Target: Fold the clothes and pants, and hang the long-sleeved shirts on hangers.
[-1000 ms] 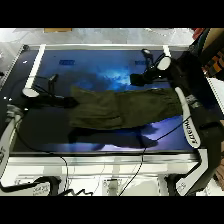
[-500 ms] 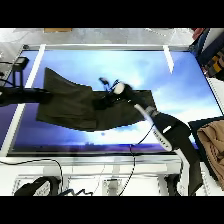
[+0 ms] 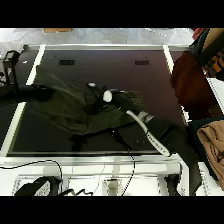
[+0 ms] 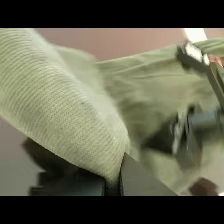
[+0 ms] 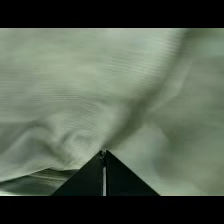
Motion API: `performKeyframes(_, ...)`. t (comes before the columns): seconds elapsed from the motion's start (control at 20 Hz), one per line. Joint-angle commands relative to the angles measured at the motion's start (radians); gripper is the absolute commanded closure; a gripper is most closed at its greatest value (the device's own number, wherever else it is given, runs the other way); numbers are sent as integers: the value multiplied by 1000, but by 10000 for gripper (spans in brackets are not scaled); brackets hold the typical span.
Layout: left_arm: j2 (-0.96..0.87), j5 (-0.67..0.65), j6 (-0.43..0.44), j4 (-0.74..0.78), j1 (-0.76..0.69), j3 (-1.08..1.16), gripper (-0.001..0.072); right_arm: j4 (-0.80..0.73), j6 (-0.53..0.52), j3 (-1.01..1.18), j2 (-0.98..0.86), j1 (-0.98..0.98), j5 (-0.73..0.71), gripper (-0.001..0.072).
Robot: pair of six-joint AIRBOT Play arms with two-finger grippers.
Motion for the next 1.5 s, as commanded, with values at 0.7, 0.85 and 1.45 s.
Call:
performKeyframes(0.7,-493,1186,22,-335,-990,2,-2,-103,-58,1,306,-691,282,685)
performKeyframes(0.85,-459,1216,45,-155,-994,2,-1,-188,-107,-6,307,-766,311,685)
performKeyframes(1.45,-393,1207,45,-121,-899,1,0,382,-477,-488,282,-892,272,-7)
